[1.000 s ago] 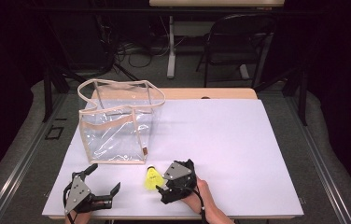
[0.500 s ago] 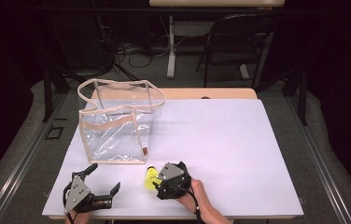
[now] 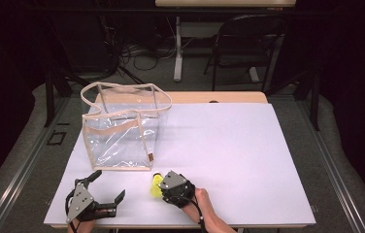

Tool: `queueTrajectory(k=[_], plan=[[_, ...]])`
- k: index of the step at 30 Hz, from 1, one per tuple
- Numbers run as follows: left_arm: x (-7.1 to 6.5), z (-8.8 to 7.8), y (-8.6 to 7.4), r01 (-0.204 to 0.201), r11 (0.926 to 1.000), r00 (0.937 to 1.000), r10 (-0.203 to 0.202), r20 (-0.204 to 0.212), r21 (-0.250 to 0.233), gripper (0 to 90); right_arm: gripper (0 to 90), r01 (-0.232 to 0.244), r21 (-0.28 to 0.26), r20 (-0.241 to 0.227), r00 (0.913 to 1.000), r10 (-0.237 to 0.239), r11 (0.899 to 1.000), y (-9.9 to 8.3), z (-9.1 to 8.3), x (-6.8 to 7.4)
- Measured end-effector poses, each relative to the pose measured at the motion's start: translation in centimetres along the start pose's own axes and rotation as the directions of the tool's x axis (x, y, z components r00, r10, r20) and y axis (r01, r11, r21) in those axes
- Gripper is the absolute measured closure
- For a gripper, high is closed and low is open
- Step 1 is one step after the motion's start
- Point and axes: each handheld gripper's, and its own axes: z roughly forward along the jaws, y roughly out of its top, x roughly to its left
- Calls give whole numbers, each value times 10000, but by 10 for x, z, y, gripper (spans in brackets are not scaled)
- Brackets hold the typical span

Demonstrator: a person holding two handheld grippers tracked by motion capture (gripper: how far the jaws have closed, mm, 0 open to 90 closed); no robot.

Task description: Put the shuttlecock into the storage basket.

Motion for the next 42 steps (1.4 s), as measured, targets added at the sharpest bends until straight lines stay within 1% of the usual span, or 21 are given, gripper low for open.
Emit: queueTrajectory(k=[3,4,6,7,8,9,10,11,17,20,24,28,32,35,37,42], plan=[[0,0,0,-28,10000,10000,28,1,22,0,683,-201,-7,73,9998,201,9998,0,1,2],[0,0,0,-28,10000,10000,28,1,22,0,683,-201,-7,73,9998,201,9998,0,1,2],[0,0,0,-24,10000,10000,24,0,16,0,711,-421,-23,149,9990,421,9991,-1,2,2],[0,0,0,-33,10000,10000,33,-5,21,0,711,-421,-23,149,9990,421,9991,-1,2,2],[0,0,0,-39,10000,10000,39,2,20,0,733,-574,-49,36,9983,575,9983,-1,3,1],[0,0,0,-39,10000,10000,39,2,22,0,733,-574,-49,36,9983,575,9983,-1,3,1],[0,0,0,-43,10000,10000,43,5,20,0,743,-722,8,-7,9974,722,9974,-2,3,2],[0,0,0,-41,10000,10000,41,12,25,0,758,-738,-49,-20,9973,738,9973,-2,3,1],[1,0,0,-47,10000,10000,46,26,31,0,832,-997,33,-1,9950,997,9950,-3,4,2],[1,0,0,-61,10000,10000,61,25,31,0,844,-1045,43,27,9945,1045,9945,-3,4,2],[0,0,0,-62,10000,10000,62,18,33,0,880,-1260,0,13,9920,1260,9920,-4,2,1],[1,0,0,-62,10000,10000,62,27,37,0,887,-1349,-78,-13,9909,1349,9908,-4,2,1],[0,0,0,-62,10000,10000,62,29,40,0,890,-1538,-156,-9,9881,1539,9880,-2,-1,0],[1,0,0,-61,10000,10000,61,32,39,0,890,-1541,-168,-13,9881,1541,9879,-2,-1,-1],[1,0,0,-68,10000,10000,67,32,41,0,890,-1669,-221,1,9860,1670,9857,-1,-3,-2],[0,0,0,-89,9999,10000,89,37,70,0,890,-1694,-285,10,9855,1695,9851,-1,-5,-5]])
